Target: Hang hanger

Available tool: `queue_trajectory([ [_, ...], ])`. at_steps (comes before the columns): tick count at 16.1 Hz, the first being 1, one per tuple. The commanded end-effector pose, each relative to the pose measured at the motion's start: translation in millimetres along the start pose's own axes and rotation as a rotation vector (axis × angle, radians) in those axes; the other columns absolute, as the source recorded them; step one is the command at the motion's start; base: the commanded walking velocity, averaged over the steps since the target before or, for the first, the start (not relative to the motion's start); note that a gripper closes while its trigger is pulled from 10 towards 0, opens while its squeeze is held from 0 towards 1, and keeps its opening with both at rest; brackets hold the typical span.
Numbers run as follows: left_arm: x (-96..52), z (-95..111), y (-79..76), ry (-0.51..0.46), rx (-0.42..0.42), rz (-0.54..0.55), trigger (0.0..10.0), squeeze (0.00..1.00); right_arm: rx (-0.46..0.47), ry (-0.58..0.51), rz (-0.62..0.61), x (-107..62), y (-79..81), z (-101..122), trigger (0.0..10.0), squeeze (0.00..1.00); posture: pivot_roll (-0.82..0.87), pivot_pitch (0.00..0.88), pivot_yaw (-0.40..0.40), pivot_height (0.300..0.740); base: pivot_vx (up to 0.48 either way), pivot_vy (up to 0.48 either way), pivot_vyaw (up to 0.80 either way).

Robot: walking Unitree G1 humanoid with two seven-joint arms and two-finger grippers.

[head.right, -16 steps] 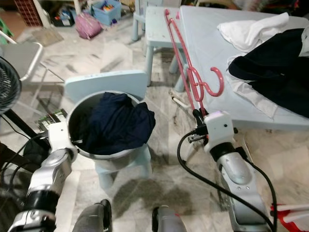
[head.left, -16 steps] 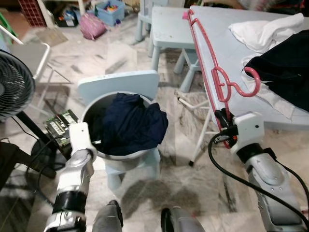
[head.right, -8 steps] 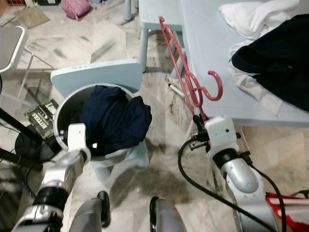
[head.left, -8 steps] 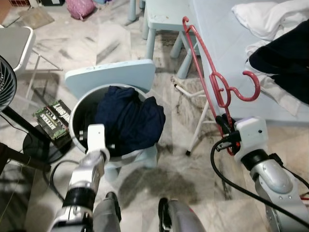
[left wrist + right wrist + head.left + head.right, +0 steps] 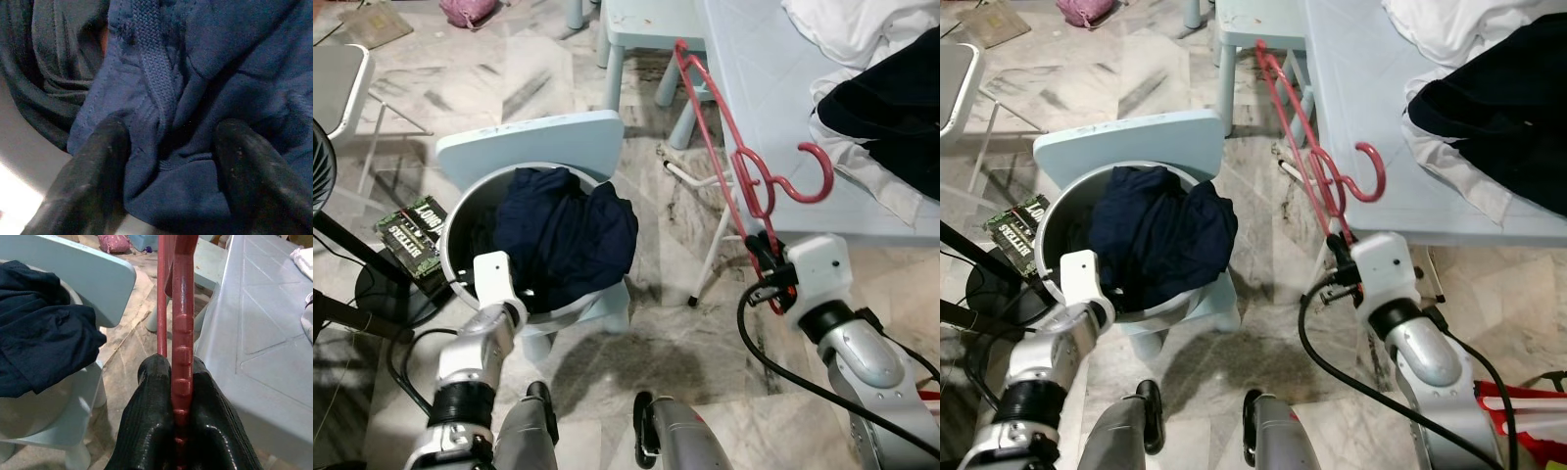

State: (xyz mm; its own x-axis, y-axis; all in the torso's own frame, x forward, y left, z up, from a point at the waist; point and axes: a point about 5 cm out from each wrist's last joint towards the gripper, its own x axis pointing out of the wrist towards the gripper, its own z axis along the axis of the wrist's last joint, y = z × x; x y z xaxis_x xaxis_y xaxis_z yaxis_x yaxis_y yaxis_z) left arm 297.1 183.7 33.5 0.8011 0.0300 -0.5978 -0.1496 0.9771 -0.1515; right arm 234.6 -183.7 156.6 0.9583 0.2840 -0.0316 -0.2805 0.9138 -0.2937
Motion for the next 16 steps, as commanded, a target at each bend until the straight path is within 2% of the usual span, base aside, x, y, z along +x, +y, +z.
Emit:
queue_trajectory([
  [1, 0.4, -35.4, 13.7, 0.136, -0.023, 0.044, 0.0, 0.00, -0.019, 0.002, 0.013, -2.8, -0.7, 1.9, 10.0, 0.00, -0.18, 0.322, -0.105, 0.740, 0.000, 0.000, 0.00],
  [4, 0.4, -33.5, 16.4, 0.129, -0.015, 0.053, 0.0, 0.00, -0.029, 0.005, 0.014, -3.2, -2.6, 1.5, 10.0, 0.00, -0.19, 0.321, -0.108, 0.740, 0.000, 0.000, 0.00],
  [9, 0.7, -28.3, 18.1, 0.080, 0.048, 0.039, 0.0, 0.00, -0.030, 0.001, 0.016, 0.4, -1.0, 2.2, 10.0, 0.00, -0.18, 0.320, -0.107, 0.740, 0.000, 0.000, 0.00],
  [12, -0.1, -16.8, 23.0, -0.004, 0.170, 0.055, 0.0, 0.00, -0.033, -0.004, 0.017, 4.3, -0.8, 2.2, 10.0, 0.00, -0.17, 0.311, -0.109, 0.740, 0.000, 0.000, 0.00],
  [16, 0.8, -6.7, 25.8, -0.056, 0.215, 0.070, 0.0, 0.00, -0.033, -0.008, 0.012, 7.7, 0.0, 0.9, 10.0, 0.00, -0.16, 0.302, -0.098, 0.740, 0.000, 0.000, 0.00],
])
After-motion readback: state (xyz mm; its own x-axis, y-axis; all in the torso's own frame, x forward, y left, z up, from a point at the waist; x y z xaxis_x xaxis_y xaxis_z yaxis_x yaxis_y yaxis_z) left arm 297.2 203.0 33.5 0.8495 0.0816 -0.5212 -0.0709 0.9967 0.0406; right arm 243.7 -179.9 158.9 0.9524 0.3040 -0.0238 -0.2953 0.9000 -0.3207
